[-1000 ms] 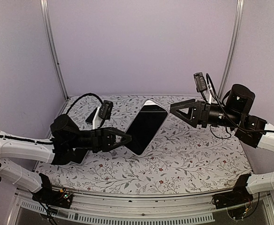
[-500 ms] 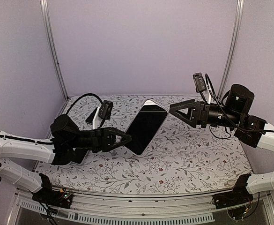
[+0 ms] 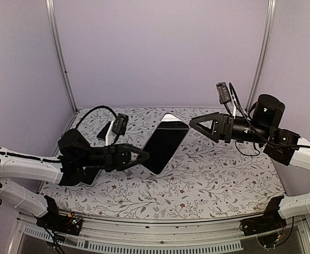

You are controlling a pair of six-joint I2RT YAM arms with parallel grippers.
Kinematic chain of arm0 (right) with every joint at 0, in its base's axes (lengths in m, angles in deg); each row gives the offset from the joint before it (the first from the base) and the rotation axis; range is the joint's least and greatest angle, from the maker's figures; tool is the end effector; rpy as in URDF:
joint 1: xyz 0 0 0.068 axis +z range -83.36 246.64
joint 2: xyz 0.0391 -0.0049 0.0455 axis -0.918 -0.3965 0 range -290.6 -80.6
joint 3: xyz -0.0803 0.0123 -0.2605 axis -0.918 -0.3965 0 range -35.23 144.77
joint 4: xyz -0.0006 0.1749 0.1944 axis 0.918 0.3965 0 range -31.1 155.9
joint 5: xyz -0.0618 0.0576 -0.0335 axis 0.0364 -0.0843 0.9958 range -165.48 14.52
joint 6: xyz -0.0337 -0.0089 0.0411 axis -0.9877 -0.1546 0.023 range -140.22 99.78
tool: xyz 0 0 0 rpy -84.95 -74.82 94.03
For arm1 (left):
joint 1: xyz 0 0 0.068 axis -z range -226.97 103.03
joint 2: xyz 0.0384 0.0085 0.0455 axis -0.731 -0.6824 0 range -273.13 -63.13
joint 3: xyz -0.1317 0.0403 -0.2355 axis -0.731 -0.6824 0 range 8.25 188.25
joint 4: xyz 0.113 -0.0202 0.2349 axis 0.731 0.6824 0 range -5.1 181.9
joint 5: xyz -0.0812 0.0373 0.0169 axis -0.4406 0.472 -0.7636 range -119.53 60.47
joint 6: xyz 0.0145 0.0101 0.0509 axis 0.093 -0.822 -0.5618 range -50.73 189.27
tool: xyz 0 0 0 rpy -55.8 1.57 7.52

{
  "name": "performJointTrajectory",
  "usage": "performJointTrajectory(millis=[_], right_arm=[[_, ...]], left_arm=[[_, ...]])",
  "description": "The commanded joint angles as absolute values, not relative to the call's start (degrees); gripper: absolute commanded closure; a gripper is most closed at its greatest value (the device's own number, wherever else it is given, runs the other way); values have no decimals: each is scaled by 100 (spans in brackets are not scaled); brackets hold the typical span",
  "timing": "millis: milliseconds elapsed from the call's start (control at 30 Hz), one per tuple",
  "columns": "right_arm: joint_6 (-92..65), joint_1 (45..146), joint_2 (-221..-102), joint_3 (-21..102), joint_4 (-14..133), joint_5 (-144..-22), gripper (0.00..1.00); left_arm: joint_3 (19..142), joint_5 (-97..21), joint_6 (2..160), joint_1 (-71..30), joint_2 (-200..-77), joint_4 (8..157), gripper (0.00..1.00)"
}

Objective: Take the phone out of the phone case
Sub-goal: Remove the top left corner of the phone case from the phone.

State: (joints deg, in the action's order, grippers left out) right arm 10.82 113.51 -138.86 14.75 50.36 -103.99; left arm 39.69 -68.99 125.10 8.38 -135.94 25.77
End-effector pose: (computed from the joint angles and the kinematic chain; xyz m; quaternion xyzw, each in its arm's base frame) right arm 0.1499 0.1850 0.3627 -0.2670 0.6533 0.5669 0.4249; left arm 0.1304 -0.2285 0.2798 0.2704 0.5560 -0.7398 0.2655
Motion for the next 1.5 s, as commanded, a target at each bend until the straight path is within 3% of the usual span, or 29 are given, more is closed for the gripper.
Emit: performJointTrajectory(millis=[0, 400, 967, 1467], right_arm=[[1053, 11376, -14167, 1626, 5734, -9895, 22], [1116, 11183, -14410, 1576, 6032, -10574, 26], [141, 11196, -14637, 2040, 7123, -11171, 28], [397, 10980, -15442, 1932, 7335, -11365, 45]], left_arm=[[4093, -7230, 12325, 859, -13362, 2013, 100], [4730, -7507, 11335, 1174, -12777, 3715, 100], [5282, -8106, 11006, 1288, -12949, 4579, 100], [6344, -8504, 9880, 1751, -13194, 6522, 100]])
